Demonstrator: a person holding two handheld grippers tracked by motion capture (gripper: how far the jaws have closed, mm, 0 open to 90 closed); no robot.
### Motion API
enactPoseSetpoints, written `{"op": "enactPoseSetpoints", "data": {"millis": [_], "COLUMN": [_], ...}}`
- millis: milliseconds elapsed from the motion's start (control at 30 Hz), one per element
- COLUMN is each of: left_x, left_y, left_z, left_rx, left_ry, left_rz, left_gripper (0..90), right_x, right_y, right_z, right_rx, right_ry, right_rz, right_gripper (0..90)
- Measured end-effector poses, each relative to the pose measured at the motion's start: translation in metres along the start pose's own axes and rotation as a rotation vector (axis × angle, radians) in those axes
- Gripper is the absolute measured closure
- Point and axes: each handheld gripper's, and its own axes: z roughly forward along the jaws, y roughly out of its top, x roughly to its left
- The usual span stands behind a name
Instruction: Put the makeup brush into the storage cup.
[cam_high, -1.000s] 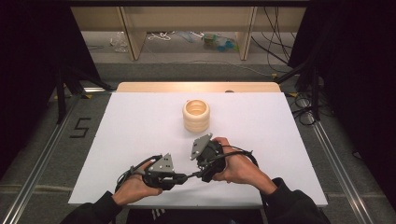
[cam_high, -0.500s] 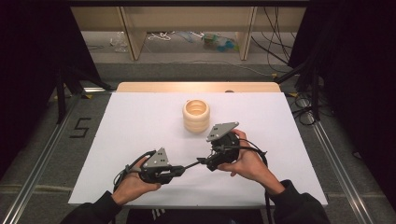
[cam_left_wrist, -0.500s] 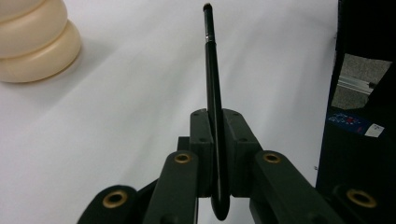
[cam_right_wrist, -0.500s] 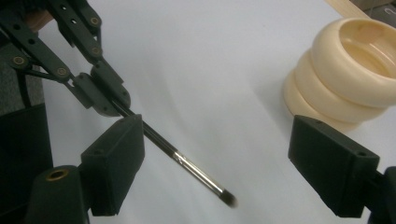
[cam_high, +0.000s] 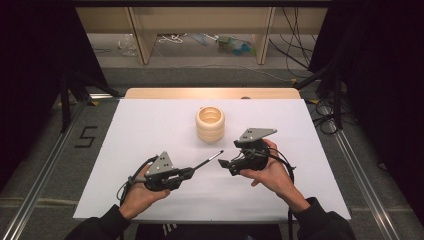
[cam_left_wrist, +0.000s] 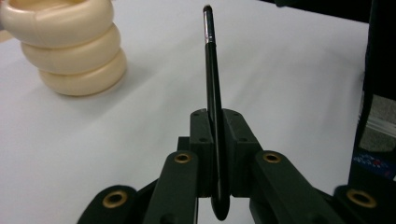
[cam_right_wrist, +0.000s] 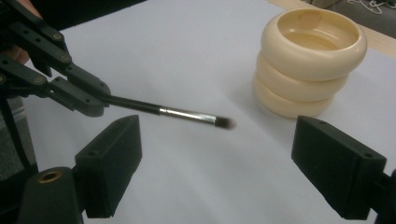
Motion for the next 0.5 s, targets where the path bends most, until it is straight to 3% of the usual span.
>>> {"op": "enactPoseSetpoints", "data": {"millis": [67,167,200,267,300,500], "left_x": [0.001,0.002,0.001,0.002,0.001,0.0], "left_y": [0.001,0.001,0.001,0.002,0.002,0.003], "left_z": [-0.002,-0.003,-0.004,-0.004,-0.005,-0.006], "left_rx": [-0.028,-0.046,-0.051,-0.066,-0.073,-0.105], "left_ry": [0.018,0.026,0.033,0.032,0.042,0.049], "left_rz": [-0.009,-0.018,-0.035,-0.029,-0.032,-0.039], "left_gripper": [83.2,83.2,83.2,83.2,83.2,83.2], "right_x": [-0.001,-0.001,-0.001,-0.001,-0.001,0.001], "right_y": [-0.004,-0.007,-0.008,-0.01,-0.011,-0.014], "right_z": [0.002,0.004,0.006,0.008,0.009,0.013], "right_rx": [-0.026,-0.037,-0.05,-0.069,-0.088,-0.125], "right_ry": [0.034,0.029,0.038,0.054,0.091,0.137], "right_rz": [0.056,0.087,0.103,0.131,0.174,0.223], "right_gripper": [17.1,17.2,17.2,17.6,17.3,16.8]}}
